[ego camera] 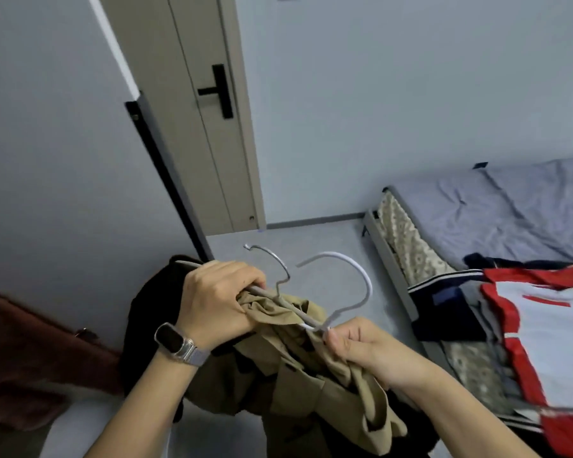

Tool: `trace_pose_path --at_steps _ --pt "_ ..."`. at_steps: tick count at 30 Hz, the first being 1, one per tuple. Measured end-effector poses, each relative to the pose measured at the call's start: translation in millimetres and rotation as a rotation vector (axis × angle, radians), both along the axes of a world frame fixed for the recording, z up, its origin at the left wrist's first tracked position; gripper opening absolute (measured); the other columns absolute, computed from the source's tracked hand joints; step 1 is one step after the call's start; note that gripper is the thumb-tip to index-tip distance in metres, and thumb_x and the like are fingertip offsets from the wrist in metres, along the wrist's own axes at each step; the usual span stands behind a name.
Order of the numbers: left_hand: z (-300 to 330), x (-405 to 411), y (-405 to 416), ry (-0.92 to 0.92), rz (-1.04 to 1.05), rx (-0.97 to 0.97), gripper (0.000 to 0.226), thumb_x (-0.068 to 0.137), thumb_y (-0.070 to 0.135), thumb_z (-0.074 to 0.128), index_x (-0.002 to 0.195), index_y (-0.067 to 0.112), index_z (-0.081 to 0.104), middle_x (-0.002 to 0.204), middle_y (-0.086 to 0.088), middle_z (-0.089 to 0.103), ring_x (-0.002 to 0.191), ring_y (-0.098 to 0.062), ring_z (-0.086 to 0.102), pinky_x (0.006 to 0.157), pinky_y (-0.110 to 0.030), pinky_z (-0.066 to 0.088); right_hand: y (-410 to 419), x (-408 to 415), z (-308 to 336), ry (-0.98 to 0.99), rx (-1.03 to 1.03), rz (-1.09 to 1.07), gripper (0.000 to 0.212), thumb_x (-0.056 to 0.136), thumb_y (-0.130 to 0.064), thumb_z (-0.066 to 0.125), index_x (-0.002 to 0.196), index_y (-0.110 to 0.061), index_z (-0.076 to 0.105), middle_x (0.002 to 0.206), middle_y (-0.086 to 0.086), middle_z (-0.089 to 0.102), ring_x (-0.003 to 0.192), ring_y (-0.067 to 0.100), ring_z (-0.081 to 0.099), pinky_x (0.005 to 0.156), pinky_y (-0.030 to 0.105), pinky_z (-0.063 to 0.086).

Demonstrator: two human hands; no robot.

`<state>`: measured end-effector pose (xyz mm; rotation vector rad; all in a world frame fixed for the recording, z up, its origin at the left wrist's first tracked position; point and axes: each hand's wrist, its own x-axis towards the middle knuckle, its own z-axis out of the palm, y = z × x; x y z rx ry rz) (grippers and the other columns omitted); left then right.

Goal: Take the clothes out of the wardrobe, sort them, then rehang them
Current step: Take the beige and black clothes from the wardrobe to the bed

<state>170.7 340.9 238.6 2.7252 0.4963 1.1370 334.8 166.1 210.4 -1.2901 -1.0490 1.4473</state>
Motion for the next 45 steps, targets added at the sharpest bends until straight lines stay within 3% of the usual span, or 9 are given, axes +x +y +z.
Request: trace_pose_path --at_steps 3,7,12,17,21,32,36,40,45 --pt "-1.6 60.5 -25.9 -0.004 -0.127 -0.049 0.002 0.070 0.019 0.069 0.070 0.018 0.068 0.068 0.010 0.065 0.063 -0.012 0.060 0.065 -0.037 0.047 -35.7 46.8 -2.8 0.000 -0.031 -0.094 0.057 0.071 -0.070 0.066 0.049 -0.024 0.040 0.052 0.004 0.027 0.046 0.035 0.018 0.050 0.041 -0.001" --pt "-9.6 136.9 -56.3 0.033 -0.236 -0.116 0.015 0.075 0.023 0.061 0.085 0.025 0.072 0.081 0.014 0.067 0.078 -0.008 0.061 0.089 -0.042 0.043 -84.4 102.9 -0.2 -0.018 -0.034 -0.195 0.055 0.074 -0.069 0.064 0.046 -0.026 0.044 0.043 0.000 0.030 0.043 0.036 0.020 0.050 0.043 0.001" --pt "-16.8 228.7 -94.5 0.077 -0.408 -0.058 0.029 0.077 0.017 0.068 0.103 0.030 0.067 0.089 0.016 0.062 0.087 -0.010 0.058 0.089 -0.045 0.043 -142.5 158.9 6.5 -0.092 -0.055 -0.354 0.057 0.079 -0.068 0.059 0.048 -0.024 0.039 0.046 0.003 0.029 0.044 0.035 0.020 0.052 0.046 0.006" --pt "-20.4 298.5 -120.6 0.251 -0.560 -0.008 0.036 0.085 0.021 0.046 0.117 0.027 0.061 0.108 0.012 0.063 0.105 -0.010 0.055 0.102 -0.047 0.035 -186.6 195.3 12.5 -0.059 -0.089 -0.512 0.048 0.086 -0.050 0.058 0.051 -0.018 0.052 0.039 -0.002 0.040 0.033 0.019 0.024 0.037 0.027 0.013" --pt "-21.2 341.5 -132.0 0.323 -0.732 -0.039 0.050 0.083 0.015 0.049 0.130 0.033 0.048 0.129 0.012 0.055 0.125 -0.009 0.045 0.102 -0.042 0.032 -205.3 212.3 3.9 0.013 -0.108 -0.712 0.048 0.080 -0.045 0.063 0.055 -0.005 0.055 0.036 0.003 0.035 0.033 0.019 0.022 0.041 0.022 0.015" --pt "-11.4 452.3 -140.5 0.411 -0.971 -0.023 0.072 0.077 0.013 0.053 0.142 0.037 0.031 0.151 0.016 0.026 0.138 -0.005 0.023 0.093 -0.035 0.029 -222.9 239.3 7.3 0.135 -0.114 -1.091 0.046 0.070 -0.041 0.069 0.042 -0.023 0.039 0.037 -0.001 0.026 0.030 0.008 0.020 0.040 0.025 0.009" --pt "-7.5 478.8 -137.4 0.361 -1.005 -0.096 0.069 0.068 0.004 0.058 0.125 0.039 0.042 0.134 0.019 0.039 0.133 -0.006 0.028 0.085 -0.036 0.030 -213.7 256.1 17.4 0.082 -0.051 -1.090 0.044 0.067 -0.042 0.072 0.044 -0.024 0.039 0.039 -0.005 0.026 0.031 0.007 0.020 0.038 0.019 0.010" --pt "-12.5 502.7 -130.4 0.280 -0.929 -0.063 0.031 0.072 0.018 0.051 0.098 0.034 0.044 0.098 0.016 0.044 0.098 -0.014 0.040 0.075 -0.033 0.025 -199.4 272.0 25.4 -0.317 -0.145 -1.063 0.045 0.076 -0.052 0.058 0.045 -0.021 0.045 0.041 -0.007 0.038 0.036 0.007 0.028 0.042 0.016 0.023" --pt "-27.1 522.7 -131.9 0.274 -0.872 -0.095 0.029 0.069 0.017 0.053 0.093 0.032 0.045 0.092 0.010 0.053 0.090 -0.017 0.041 0.072 -0.034 0.025 -202.6 289.0 26.9 -0.621 -0.282 -1.121 0.041 0.080 -0.058 0.055 0.057 -0.025 0.047 0.054 -0.010 0.045 0.052 0.002 0.038 0.055 0.017 0.029"
